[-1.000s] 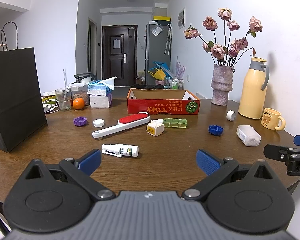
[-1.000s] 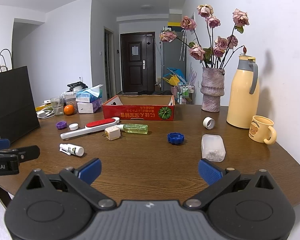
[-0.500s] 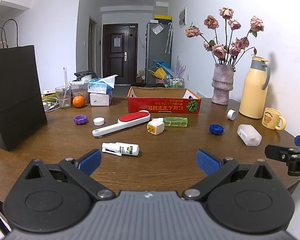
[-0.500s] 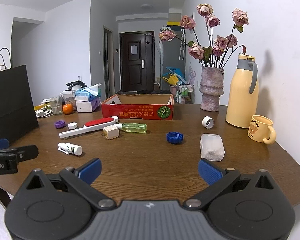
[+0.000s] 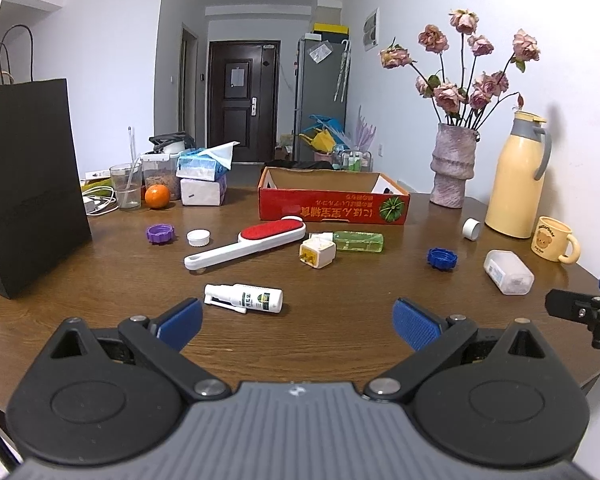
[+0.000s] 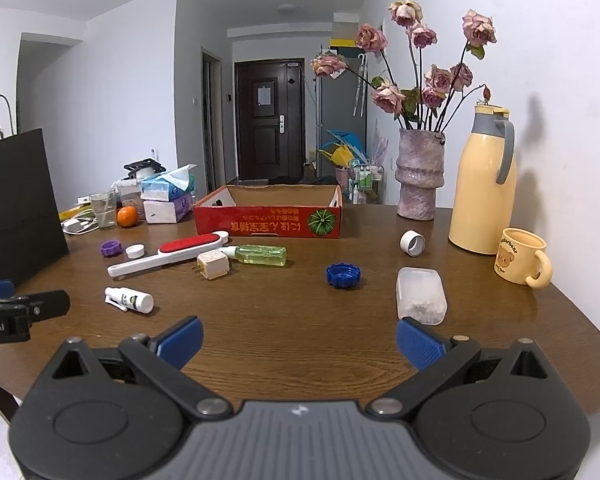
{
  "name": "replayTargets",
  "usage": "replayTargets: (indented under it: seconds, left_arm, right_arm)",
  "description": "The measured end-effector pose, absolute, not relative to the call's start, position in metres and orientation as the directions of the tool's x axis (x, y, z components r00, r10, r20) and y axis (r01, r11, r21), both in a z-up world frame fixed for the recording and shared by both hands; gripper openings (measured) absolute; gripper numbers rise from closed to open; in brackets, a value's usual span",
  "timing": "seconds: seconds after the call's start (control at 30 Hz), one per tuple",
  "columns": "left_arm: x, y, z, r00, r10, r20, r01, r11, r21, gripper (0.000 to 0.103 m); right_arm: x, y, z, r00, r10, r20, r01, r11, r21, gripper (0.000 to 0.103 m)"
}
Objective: Organize rigid objects
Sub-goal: 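Grasp the white spray bottle with the left tool while the right tool grasps the translucent plastic box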
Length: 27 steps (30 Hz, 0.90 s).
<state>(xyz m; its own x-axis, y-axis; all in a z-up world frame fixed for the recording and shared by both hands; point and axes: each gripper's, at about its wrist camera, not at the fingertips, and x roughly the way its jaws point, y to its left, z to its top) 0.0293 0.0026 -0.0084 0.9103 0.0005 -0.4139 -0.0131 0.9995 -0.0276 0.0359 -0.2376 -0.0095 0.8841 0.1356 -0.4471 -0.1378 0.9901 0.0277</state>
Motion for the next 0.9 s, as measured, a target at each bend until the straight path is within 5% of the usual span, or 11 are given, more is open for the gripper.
replayTargets:
  seconds: [0.9]
  left_arm:
    - [0.117,0.036,-0.043,0.867,0.011,-0.498,-0.029,0.999,-0.029,0.103]
  right_arm:
    - [0.123,-0.258,-0.034,0.857,0.052,-0.513,-0.051,0.999,0.016,0.103]
